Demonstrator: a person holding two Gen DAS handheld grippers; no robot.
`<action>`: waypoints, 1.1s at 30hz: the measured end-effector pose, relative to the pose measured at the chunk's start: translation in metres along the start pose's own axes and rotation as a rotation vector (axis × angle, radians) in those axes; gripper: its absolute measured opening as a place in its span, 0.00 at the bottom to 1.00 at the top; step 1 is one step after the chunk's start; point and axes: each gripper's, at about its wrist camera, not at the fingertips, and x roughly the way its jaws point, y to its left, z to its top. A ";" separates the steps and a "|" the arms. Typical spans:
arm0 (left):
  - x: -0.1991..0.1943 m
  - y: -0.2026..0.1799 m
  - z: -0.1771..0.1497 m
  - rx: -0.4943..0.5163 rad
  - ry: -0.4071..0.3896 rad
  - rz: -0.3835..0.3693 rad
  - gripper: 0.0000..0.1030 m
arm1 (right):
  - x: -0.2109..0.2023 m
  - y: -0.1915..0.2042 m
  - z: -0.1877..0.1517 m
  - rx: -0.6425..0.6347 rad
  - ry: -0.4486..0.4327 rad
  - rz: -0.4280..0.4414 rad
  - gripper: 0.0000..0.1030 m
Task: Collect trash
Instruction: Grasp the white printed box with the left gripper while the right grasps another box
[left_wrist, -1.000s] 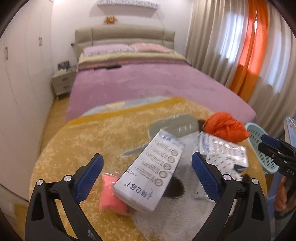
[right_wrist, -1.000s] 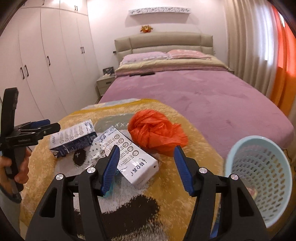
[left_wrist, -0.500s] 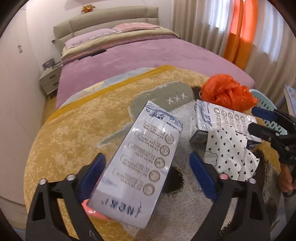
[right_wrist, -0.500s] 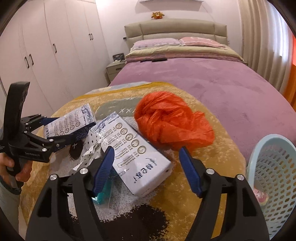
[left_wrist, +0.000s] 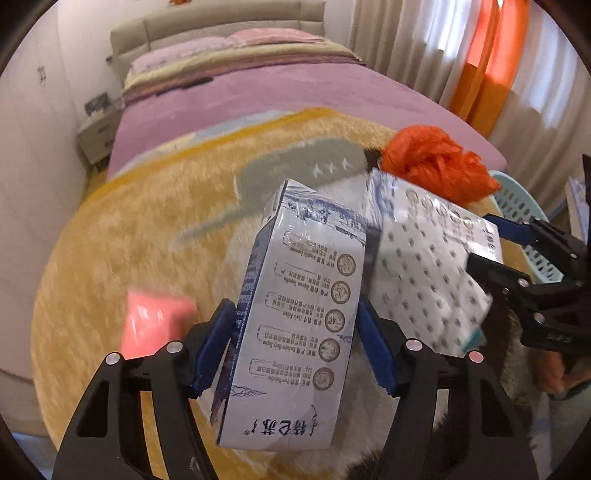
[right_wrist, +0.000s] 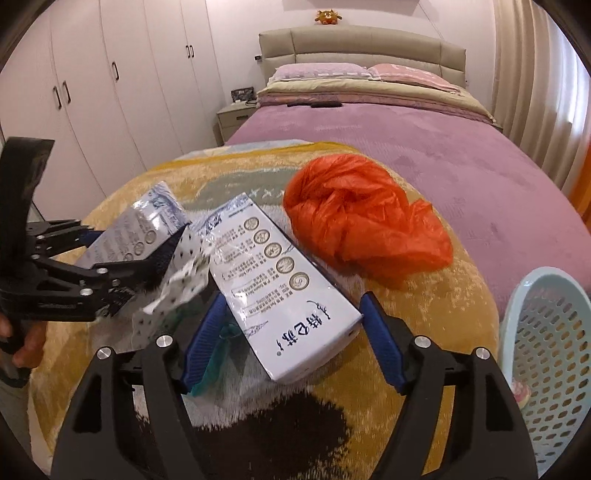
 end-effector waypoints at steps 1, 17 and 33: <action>-0.004 -0.002 -0.008 -0.010 0.002 -0.016 0.63 | -0.002 0.001 -0.003 0.000 0.005 0.008 0.68; -0.015 -0.009 -0.040 -0.015 -0.049 0.121 0.72 | -0.044 -0.004 -0.050 0.058 -0.006 -0.034 0.55; -0.035 -0.001 -0.042 -0.112 -0.145 0.028 0.51 | -0.053 -0.002 -0.068 0.040 0.025 -0.038 0.67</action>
